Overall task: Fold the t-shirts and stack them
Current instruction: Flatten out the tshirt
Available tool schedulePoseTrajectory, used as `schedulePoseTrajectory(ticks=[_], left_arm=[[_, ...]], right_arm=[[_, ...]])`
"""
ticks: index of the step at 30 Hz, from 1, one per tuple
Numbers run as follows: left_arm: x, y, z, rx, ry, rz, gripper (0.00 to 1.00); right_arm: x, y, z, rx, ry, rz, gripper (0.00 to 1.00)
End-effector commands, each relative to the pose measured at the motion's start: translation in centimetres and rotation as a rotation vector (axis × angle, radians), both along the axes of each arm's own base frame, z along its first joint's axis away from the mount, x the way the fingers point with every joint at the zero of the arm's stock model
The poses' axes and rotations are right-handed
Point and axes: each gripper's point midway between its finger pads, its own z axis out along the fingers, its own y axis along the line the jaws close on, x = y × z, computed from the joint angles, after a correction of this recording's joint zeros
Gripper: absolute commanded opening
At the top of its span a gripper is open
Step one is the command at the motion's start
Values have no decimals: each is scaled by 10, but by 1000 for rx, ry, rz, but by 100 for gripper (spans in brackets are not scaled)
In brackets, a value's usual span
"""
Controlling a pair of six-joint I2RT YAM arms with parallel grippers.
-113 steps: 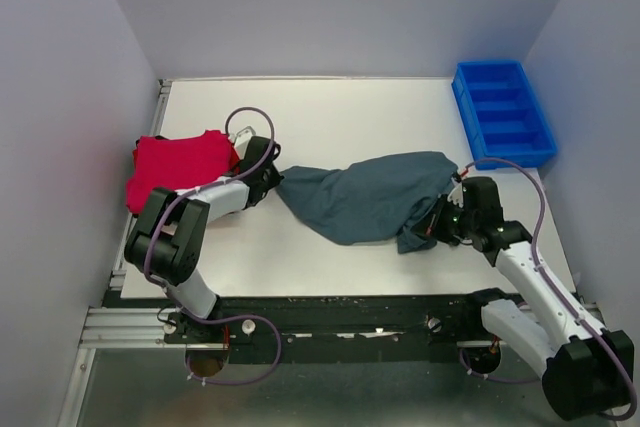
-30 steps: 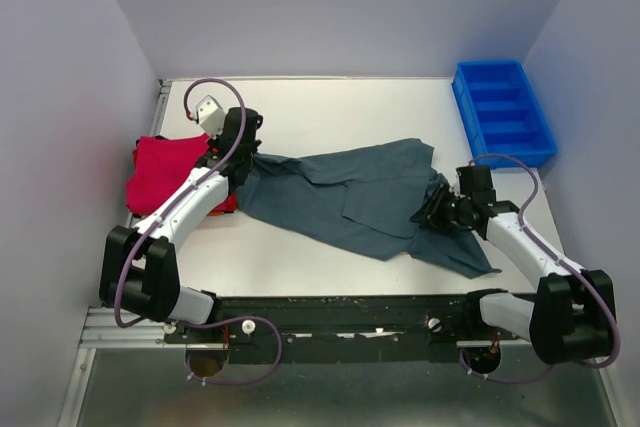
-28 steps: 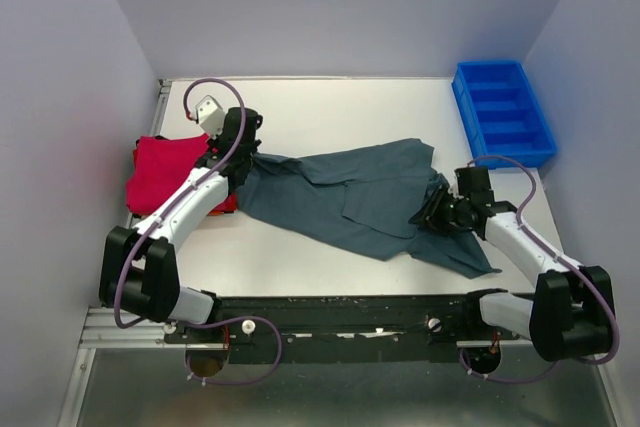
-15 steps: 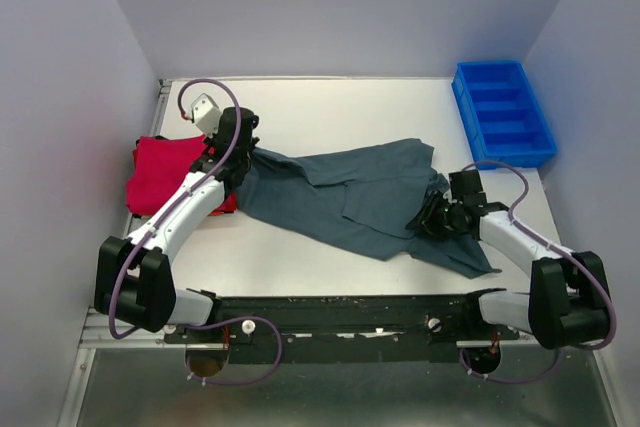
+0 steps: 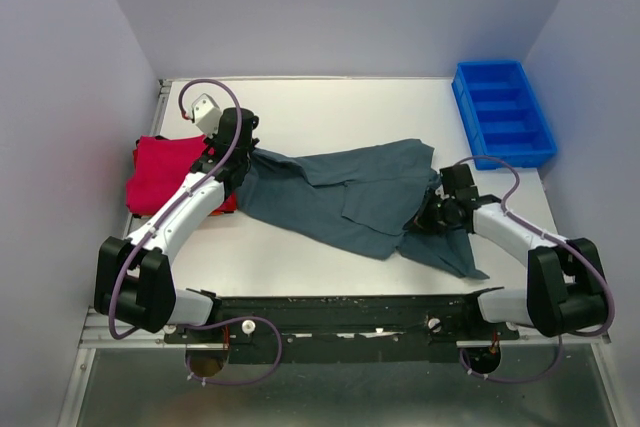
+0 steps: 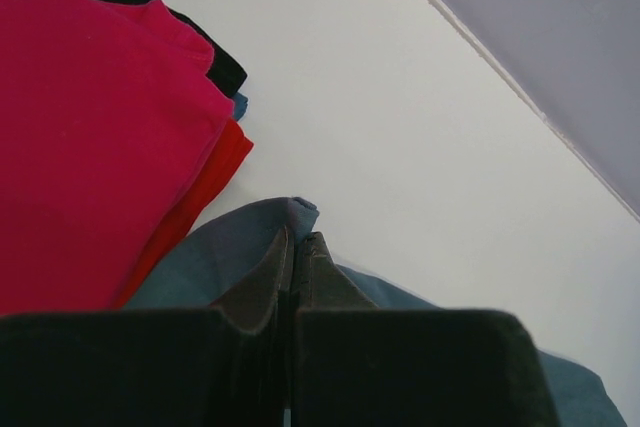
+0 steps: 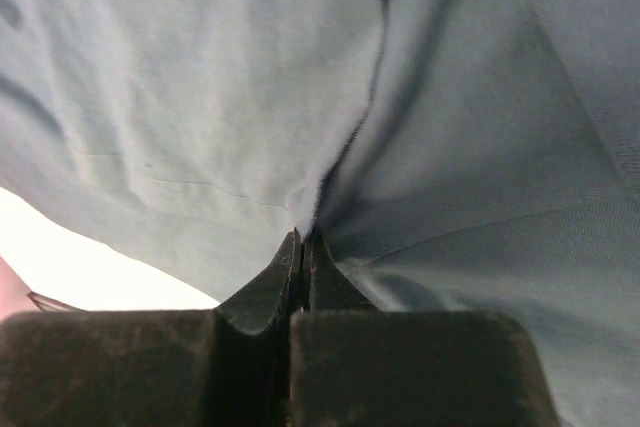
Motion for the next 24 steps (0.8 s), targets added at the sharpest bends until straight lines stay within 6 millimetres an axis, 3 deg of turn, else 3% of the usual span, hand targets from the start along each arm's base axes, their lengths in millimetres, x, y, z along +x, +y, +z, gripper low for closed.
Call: schedulePoseTrajectory(ticks=[1, 6, 7, 8, 10, 20, 24], left_arm=[[0, 7, 15, 9, -47, 19, 0], [0, 6, 15, 6, -47, 13, 0], [0, 6, 15, 6, -46, 13, 0], [-1, 6, 15, 5, -45, 14, 0], [-2, 7, 15, 7, -45, 15, 0], [-1, 5, 17, 5, -52, 9, 0], [4, 3, 12, 6, -38, 8, 0]], right_arm=[[17, 1, 30, -17, -65, 15, 5], [16, -1, 37, -37, -71, 34, 27], [16, 1, 36, -26, -74, 45, 27], [15, 3, 34, -15, -70, 53, 22], [14, 5, 33, -2, -67, 51, 1], [17, 8, 41, 17, -96, 58, 1], [37, 11, 65, 19, -162, 68, 1]])
